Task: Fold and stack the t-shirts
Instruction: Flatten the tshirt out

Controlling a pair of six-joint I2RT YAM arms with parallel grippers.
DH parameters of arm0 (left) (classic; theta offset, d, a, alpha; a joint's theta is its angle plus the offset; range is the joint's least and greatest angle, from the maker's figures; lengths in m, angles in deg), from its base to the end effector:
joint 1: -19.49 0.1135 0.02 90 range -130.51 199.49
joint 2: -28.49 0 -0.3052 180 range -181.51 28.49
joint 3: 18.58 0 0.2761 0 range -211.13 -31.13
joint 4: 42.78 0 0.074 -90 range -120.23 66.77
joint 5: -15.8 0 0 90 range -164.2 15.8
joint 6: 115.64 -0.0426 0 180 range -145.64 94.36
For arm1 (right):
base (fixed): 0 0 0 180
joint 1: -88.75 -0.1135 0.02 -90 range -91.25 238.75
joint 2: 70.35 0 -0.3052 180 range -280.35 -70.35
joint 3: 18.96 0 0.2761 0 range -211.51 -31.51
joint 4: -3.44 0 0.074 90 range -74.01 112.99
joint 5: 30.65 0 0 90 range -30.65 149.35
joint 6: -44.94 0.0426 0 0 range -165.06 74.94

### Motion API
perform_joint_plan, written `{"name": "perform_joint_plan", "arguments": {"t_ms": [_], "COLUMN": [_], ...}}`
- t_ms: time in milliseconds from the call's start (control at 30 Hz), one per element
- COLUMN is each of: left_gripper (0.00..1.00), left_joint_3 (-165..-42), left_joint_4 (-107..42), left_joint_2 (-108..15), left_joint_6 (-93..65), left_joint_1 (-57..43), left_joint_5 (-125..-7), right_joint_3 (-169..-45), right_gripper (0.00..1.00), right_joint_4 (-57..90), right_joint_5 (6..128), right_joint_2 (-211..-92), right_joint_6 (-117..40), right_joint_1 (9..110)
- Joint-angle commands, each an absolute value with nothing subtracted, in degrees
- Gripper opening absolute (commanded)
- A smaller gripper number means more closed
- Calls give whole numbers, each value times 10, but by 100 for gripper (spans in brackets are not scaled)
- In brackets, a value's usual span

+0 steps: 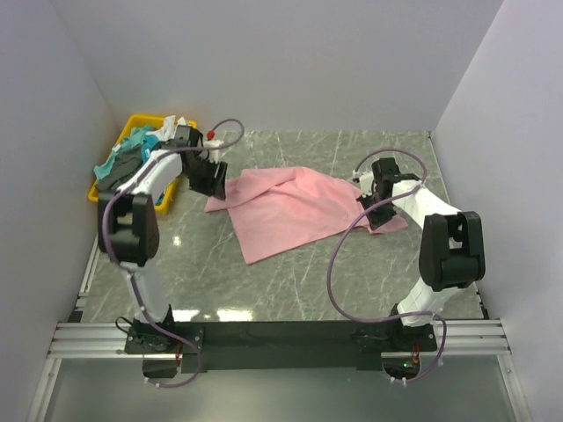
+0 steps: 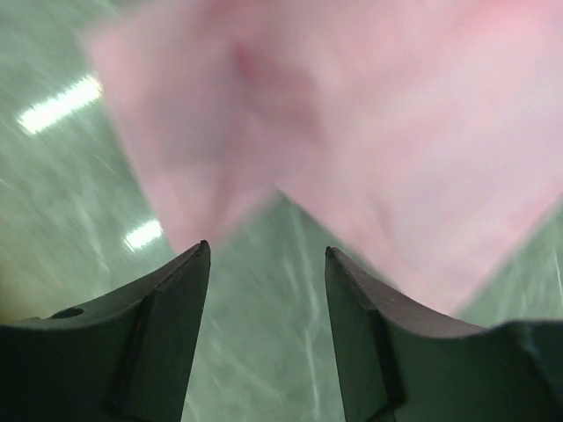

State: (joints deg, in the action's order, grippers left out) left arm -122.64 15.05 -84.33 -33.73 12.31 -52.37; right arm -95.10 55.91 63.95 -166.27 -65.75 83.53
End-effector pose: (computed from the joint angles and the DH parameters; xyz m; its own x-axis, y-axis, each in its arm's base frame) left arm 0.4508 -0.0728 0.2486 -0.8645 0.2406 -0.4414 0.3881 0.8774 -0.2819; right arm 0.3450 0.0350 0.2127 -0.8466 -0.4310 -0.3122 -0.4427 0.8959 -0.0363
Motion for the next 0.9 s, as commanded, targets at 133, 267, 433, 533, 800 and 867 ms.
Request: {"name": "perform_joint_plan", "arguments": {"t_ms": [133, 267, 433, 533, 800, 867], "left_gripper": [60, 62, 63, 62, 50, 43], "left_joint_3": [-1000, -920, -898, -880, -836, -833], "left_joint_4": [114, 53, -14, -31, -80, -79], "left_joint_2": [-629, -613, -620, -627, -660, -669], "left_joint_6": [-455, -439, -449, -463, -466, -465], "left_joint_1": [-28, -73, -121, -157, -202, -201], "left_joint_5": [-527, -549, -590, -607, -661, -667], "right_joint_3": [-935, -929, -912, -905, -886, -883], "right_gripper": [0, 0, 0, 0, 5, 35], "right_joint_4": [578, 585, 594, 597, 586, 585], "right_joint_5": [639, 637, 639, 640, 626, 626], "right_joint_2": [-1631, -1626, -1617, -1612, -1608, -1605], "right_joint_6": [-669, -667, -665, -664, -661, -666], "right_joint_1": [837, 838, 845, 850, 853, 861]}}
